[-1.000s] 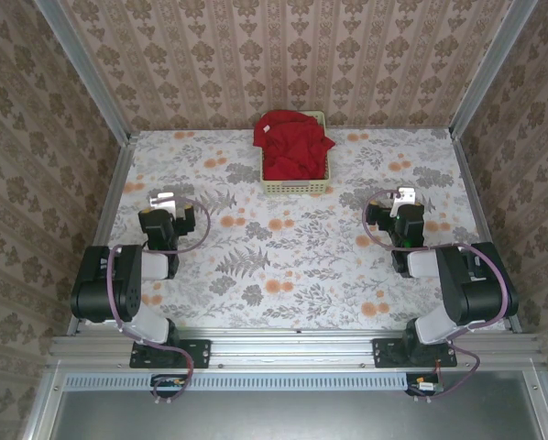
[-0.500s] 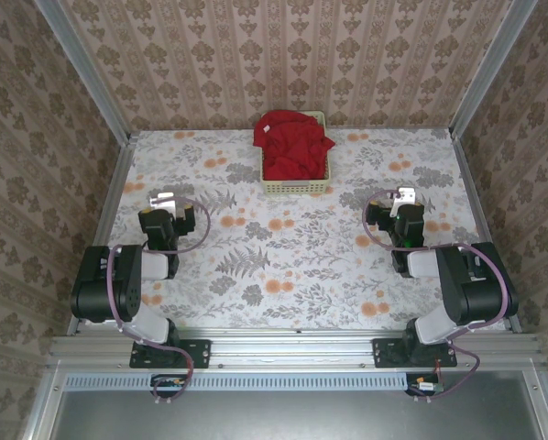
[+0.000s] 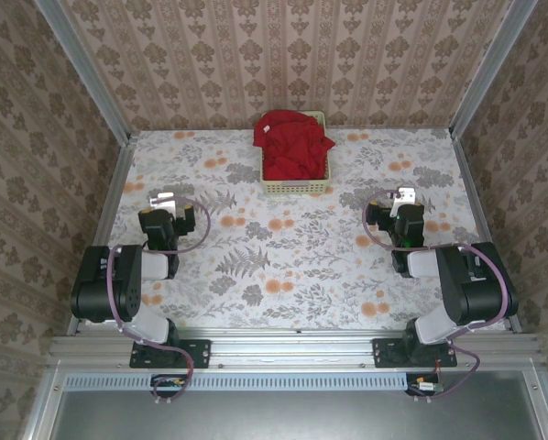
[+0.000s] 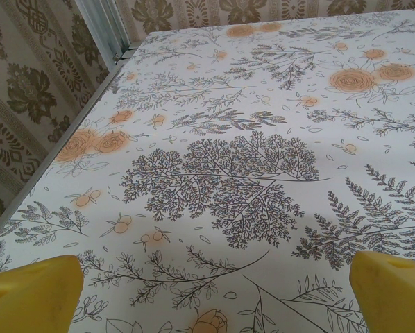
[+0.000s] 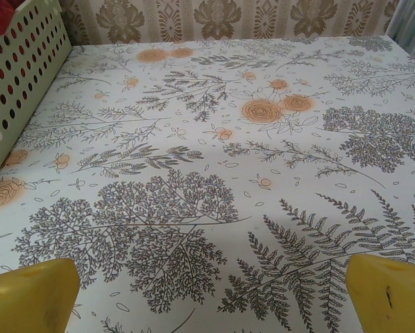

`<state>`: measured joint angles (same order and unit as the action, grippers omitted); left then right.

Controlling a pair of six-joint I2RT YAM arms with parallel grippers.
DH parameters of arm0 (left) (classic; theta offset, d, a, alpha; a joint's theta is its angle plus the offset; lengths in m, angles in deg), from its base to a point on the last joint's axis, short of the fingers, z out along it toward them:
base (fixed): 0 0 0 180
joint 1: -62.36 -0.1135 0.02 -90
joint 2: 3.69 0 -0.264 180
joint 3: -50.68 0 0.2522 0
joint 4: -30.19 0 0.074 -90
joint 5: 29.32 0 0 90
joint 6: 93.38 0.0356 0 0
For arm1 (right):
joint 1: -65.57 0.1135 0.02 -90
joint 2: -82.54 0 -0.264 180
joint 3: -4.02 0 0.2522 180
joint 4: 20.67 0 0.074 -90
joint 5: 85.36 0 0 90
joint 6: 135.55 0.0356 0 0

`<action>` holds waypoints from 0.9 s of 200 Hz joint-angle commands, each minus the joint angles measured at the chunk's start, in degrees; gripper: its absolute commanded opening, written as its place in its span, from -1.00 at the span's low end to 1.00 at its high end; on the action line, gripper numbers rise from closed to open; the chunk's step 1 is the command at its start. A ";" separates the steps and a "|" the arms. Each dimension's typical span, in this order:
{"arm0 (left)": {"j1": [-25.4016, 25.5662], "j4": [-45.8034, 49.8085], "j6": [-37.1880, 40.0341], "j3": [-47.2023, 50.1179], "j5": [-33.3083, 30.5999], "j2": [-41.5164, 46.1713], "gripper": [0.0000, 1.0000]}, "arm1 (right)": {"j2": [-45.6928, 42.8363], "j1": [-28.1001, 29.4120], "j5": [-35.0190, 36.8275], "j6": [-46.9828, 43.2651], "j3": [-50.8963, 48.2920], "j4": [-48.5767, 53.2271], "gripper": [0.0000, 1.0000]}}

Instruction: Fold the inside-out t-shirt

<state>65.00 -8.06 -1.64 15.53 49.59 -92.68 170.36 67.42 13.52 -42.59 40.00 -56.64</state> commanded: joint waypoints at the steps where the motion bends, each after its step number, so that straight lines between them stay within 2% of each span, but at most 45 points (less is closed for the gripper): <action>1: 0.00 -0.10 0.01 -0.64 0.88 0.48 0.99 | -0.04 -0.18 -0.80 -0.24 0.63 -0.30 1.00; 29: 0.05 1.56 1.22 -0.37 3.40 3.04 1.00 | -0.33 -0.18 -0.96 -0.39 0.35 -0.77 1.00; 43: 1.29 3.49 2.38 0.03 2.55 6.21 1.00 | -2.33 -0.09 -0.65 -0.35 -0.22 -0.03 1.00; 62: 4.42 12.49 3.30 -1.23 -1.99 12.89 1.00 | -8.71 0.25 0.97 -0.19 -1.19 3.60 1.00; 83: 8.66 24.13 3.01 -3.89 -5.34 22.19 1.00 | -19.66 0.74 0.60 -0.02 0.13 13.84 1.00; 99: 10.31 32.81 -2.48 -6.24 -5.86 29.01 1.00 | -26.83 0.88 0.38 1.39 3.85 26.12 1.00; 121: 10.55 43.87 -15.09 -9.81 -3.72 35.41 1.00 | -34.59 0.96 -2.74 4.72 7.65 38.85 1.00; 149: 10.44 60.86 -28.69 -14.49 -6.10 39.86 1.00 | -42.22 0.80 -1.22 18.69 10.46 50.97 1.00; 158: 10.08 65.32 -30.97 -15.24 -6.28 41.54 1.00 | -43.96 0.79 -0.28 24.65 10.73 55.71 1.00; 171: 9.12 66.33 -30.86 -14.17 -3.91 44.64 1.00 | -45.96 0.21 -2.68 29.54 8.20 54.26 1.00; 180: 8.29 66.68 -34.68 -12.47 -3.83 47.22 1.00 | -46.86 -0.25 -5.87 30.22 6.02 51.06 1.00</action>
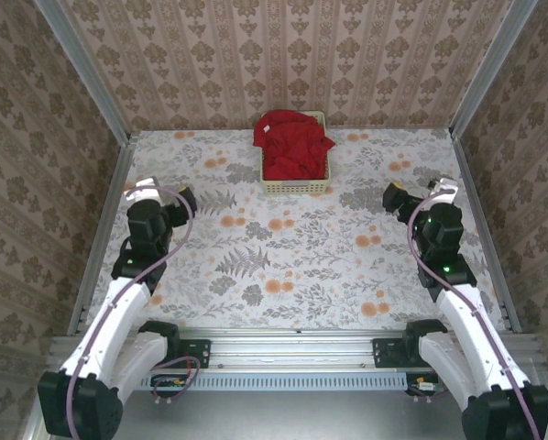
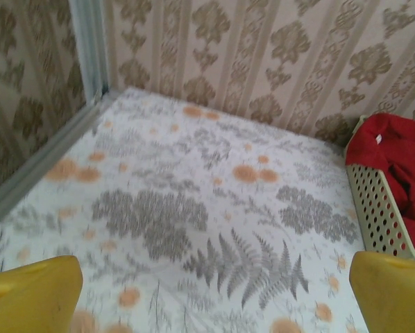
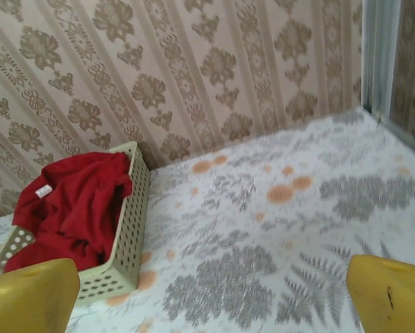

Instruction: Fold the inside-out t-shirt

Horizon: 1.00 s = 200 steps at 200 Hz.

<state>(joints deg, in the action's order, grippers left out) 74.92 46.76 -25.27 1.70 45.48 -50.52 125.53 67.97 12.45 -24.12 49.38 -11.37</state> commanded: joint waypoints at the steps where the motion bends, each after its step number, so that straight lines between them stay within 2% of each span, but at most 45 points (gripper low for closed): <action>1: -1.74 12.04 -11.68 1.64 0.23 5.33 1.00 | -2.03 -0.80 -4.80 11.75 -3.35 5.79 1.00; 9: -3.16 11.50 -14.83 3.52 1.70 7.50 1.00 | -1.68 -0.87 -5.99 11.30 -3.96 4.73 1.00; 30: -7.61 6.67 -14.80 6.44 14.20 8.84 1.00 | 3.60 -0.75 -8.27 8.08 0.57 8.57 1.00; 62: -6.62 7.59 -12.89 2.15 18.54 -1.56 1.00 | 16.90 2.61 -7.84 4.35 11.64 13.11 1.00; 90: -0.61 7.76 -11.80 -2.97 16.21 -11.81 1.00 | 31.18 8.96 -3.94 2.58 23.41 14.61 1.00; 122: 5.14 8.00 -10.79 -6.65 12.86 -18.24 1.00 | 50.33 15.84 -1.29 -0.16 41.32 19.19 1.00; 149: 6.47 7.66 -10.19 -7.07 12.66 -19.96 1.00 | 62.87 18.94 0.36 -1.68 54.98 23.33 0.99; 200: 6.87 6.25 -9.66 -5.29 13.79 -20.58 1.00 | 80.66 22.69 4.92 -3.81 75.58 29.38 0.99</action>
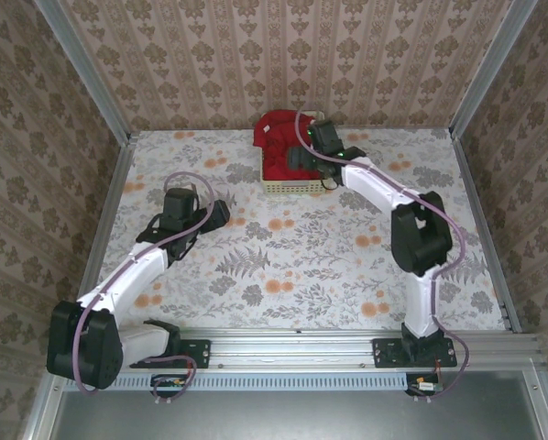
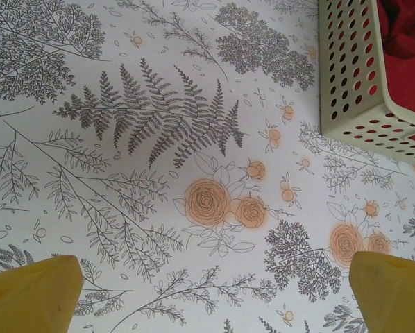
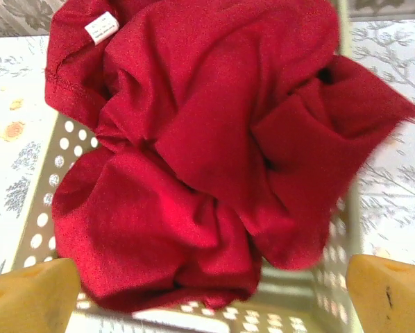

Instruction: Fold the inside-out t-shirt

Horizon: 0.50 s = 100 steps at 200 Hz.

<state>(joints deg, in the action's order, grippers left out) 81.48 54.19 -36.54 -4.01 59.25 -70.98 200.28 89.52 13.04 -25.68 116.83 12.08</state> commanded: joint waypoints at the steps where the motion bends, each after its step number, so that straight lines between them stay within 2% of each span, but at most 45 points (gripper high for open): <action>1: 0.31 -1.23 1.66 0.41 0.02 -0.13 1.00 | 6.31 1.21 4.47 -2.32 8.46 6.09 1.00; 35: 0.29 -1.42 1.87 1.22 0.46 0.29 1.00 | 17.37 1.46 7.86 -2.50 22.10 11.42 1.00; 100: 0.27 -1.34 2.73 2.04 -0.06 1.98 1.00 | 36.13 1.99 11.50 -1.51 49.52 28.88 0.99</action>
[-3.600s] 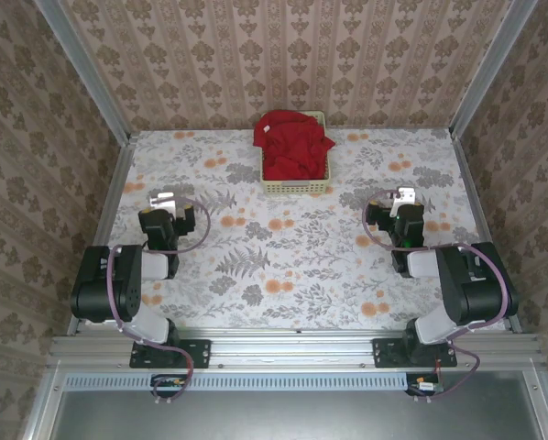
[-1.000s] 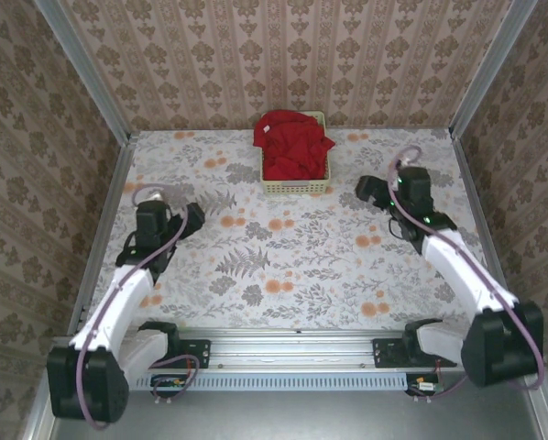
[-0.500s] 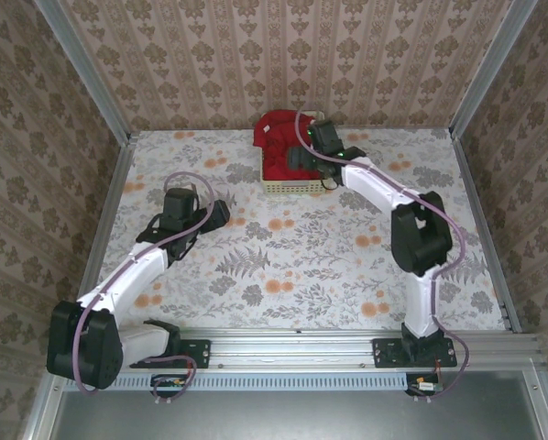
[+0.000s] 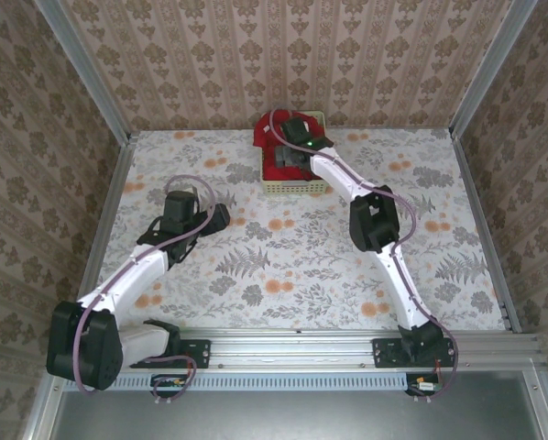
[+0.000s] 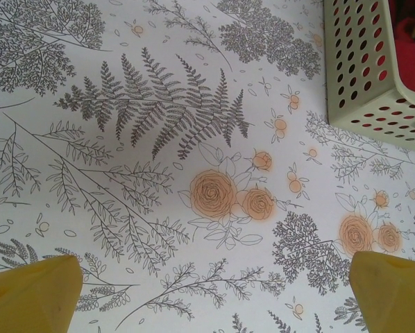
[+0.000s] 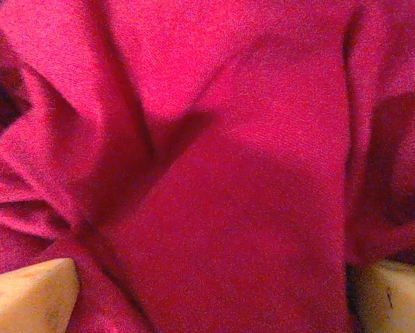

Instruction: Fold the inside-out t-shirt

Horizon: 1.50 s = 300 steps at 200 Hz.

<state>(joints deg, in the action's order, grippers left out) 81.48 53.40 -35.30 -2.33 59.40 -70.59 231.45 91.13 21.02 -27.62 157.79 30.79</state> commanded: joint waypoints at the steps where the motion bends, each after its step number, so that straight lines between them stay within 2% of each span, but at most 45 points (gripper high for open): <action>1: 0.24 -0.52 1.50 0.37 -0.21 1.59 1.00 | 5.16 0.37 3.59 0.48 8.94 10.36 0.99; 10: 0.31 -0.49 1.51 0.40 -0.30 1.76 1.00 | 6.83 0.23 4.42 1.24 11.44 12.39 0.98; 19: 0.30 -0.41 1.57 0.33 -0.30 2.03 0.99 | 7.53 -0.06 4.79 2.15 12.16 13.31 0.85; 35: 0.31 -0.06 1.77 0.14 -0.38 2.46 0.99 | 7.96 -1.48 5.16 5.01 12.13 15.19 0.54; 60: 0.22 0.94 2.12 -0.11 -0.99 3.57 1.00 | 7.56 -5.20 5.20 10.90 11.82 21.06 -0.07; 81: 0.06 1.61 2.30 -0.04 -1.40 4.61 1.00 | 4.87 -8.20 5.63 13.32 7.52 23.22 -0.31; 122: -0.13 2.49 2.04 0.38 -1.79 6.22 1.00 | -10.03 -13.70 4.49 13.41 -17.73 10.38 -0.35; 175: -0.29 4.05 2.48 0.98 -2.46 8.16 1.00 | -19.06 -24.17 4.42 11.11 -32.00 5.50 -0.40; 208: -0.48 4.91 2.49 1.34 -2.75 9.30 1.00 | -20.05 -31.28 4.12 9.05 -33.57 5.26 -0.43; 238: -0.66 5.66 2.74 1.23 -2.93 10.05 1.00 | -18.84 -35.65 4.33 7.17 -30.69 5.72 -0.45; 270: -0.75 6.50 2.55 1.12 -2.98 10.96 1.00 | -18.43 -36.33 5.45 3.59 -25.91 6.52 -0.51; 300: -0.74 7.25 2.54 0.97 -3.20 11.70 1.00 | -22.80 -34.68 7.04 0.37 -25.60 5.09 -0.59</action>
<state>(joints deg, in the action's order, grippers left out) 81.04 58.76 -33.75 -1.78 57.19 -60.34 213.50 54.11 25.28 -23.34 130.67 36.43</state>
